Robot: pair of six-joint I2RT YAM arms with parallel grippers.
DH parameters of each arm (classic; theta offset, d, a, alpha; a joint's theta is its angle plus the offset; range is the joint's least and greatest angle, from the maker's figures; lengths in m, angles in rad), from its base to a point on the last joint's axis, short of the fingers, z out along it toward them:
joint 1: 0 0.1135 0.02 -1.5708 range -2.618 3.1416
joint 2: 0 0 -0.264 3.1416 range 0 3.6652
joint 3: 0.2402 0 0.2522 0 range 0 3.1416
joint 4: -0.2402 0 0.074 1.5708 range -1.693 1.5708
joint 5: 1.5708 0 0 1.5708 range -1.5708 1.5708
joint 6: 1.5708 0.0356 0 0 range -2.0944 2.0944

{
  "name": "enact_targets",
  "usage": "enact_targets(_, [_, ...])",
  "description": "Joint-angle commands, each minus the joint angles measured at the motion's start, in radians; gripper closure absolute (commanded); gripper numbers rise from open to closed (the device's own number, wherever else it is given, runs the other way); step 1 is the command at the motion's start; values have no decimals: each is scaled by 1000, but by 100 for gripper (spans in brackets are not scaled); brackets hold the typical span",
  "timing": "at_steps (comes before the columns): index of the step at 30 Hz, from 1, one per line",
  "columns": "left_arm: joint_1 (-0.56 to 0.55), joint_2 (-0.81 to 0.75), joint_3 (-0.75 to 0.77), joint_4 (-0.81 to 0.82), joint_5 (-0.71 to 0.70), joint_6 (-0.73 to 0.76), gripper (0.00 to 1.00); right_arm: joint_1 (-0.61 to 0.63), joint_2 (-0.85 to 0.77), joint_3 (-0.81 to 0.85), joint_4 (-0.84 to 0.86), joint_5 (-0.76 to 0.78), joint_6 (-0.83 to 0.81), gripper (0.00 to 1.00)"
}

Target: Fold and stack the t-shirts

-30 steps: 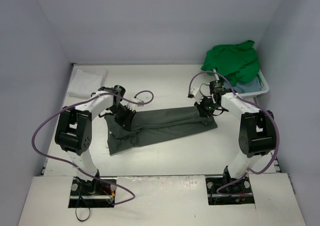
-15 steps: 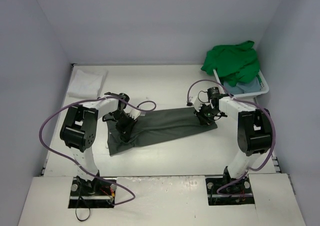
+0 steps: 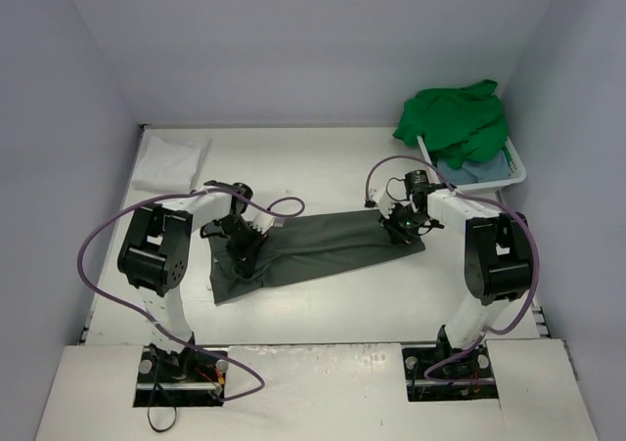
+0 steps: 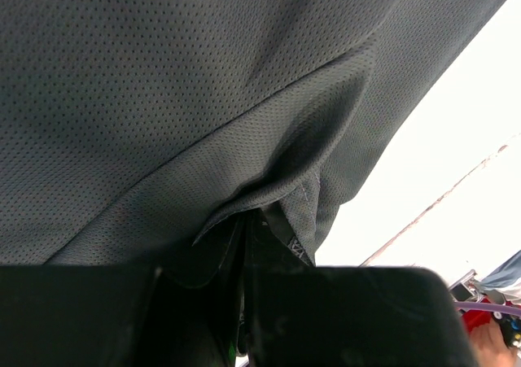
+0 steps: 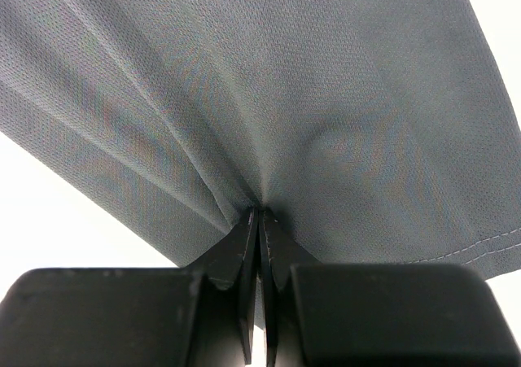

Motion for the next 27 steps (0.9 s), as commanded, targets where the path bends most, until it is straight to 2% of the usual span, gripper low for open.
enact_targets(1, [-8,-27,26,17,-59,16,100,15,-4,7,-23,39,-4,100])
enact_targets(9, [-8,-43,146,-69,-67,7,100,38,-73,116,-34,17,39,100])
enact_targets(18, [-9,-18,171,-84,-94,-11,100,85,-60,262,-40,1,94,99])
enact_targets(27, [-12,-26,148,-84,-88,-16,100,131,22,216,-32,-41,97,100])
